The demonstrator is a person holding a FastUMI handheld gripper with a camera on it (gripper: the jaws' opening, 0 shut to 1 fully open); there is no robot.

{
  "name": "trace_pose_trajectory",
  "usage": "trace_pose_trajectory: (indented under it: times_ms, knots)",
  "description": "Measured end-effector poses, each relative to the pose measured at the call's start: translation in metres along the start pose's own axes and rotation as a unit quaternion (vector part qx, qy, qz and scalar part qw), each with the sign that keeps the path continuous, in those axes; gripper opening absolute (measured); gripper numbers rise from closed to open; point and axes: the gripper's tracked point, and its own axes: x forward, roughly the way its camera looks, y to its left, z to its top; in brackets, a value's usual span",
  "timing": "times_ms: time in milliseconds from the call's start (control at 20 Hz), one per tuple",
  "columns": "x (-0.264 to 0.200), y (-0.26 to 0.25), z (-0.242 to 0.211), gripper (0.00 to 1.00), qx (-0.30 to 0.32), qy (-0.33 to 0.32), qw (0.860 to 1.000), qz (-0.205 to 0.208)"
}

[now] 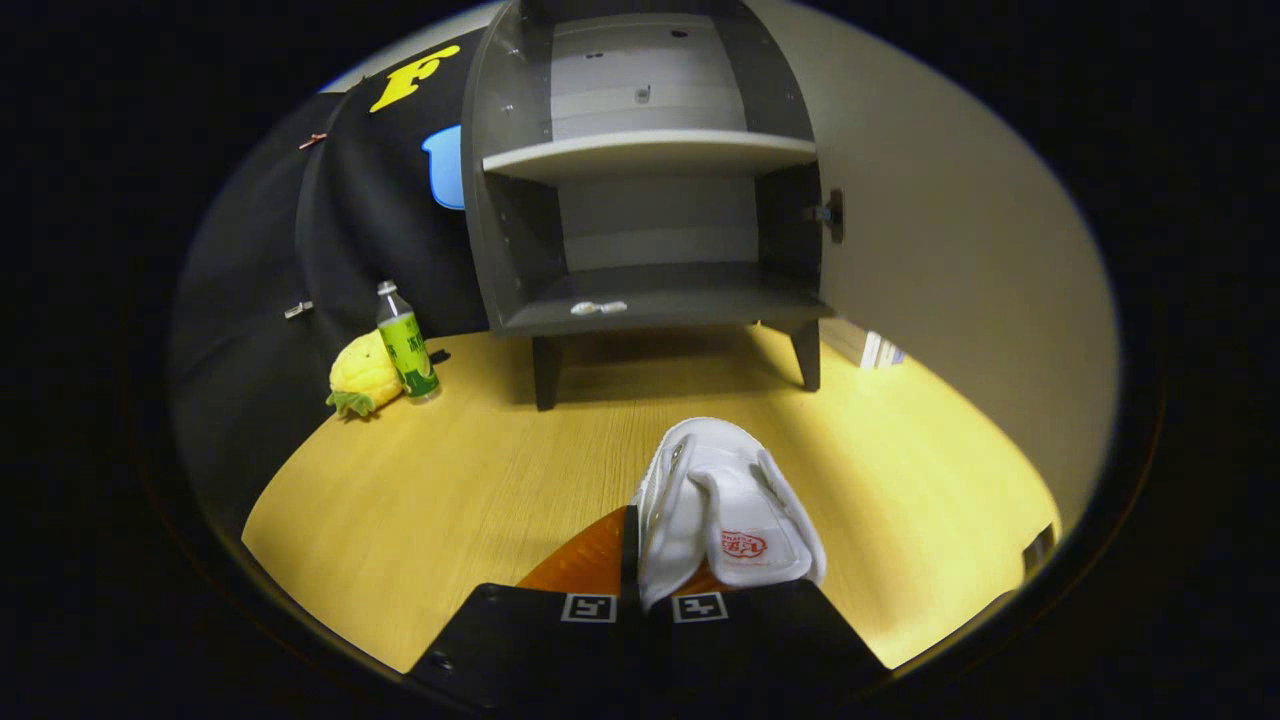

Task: Open the shoe cabinet door, grab the shoes and put them into the shoe cabinet, then close the shoe cabinet door.

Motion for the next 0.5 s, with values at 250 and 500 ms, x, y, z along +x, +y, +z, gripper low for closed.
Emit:
trace_pose_trajectory:
  times_ms: [250,500]
  knots:
    - [-0.041,-0.009,0.094,0.06,-0.020,-0.031,0.999,-0.007]
    - [-0.052,-0.016,0.181,0.05,0.008,-0.058,0.998,-0.010]
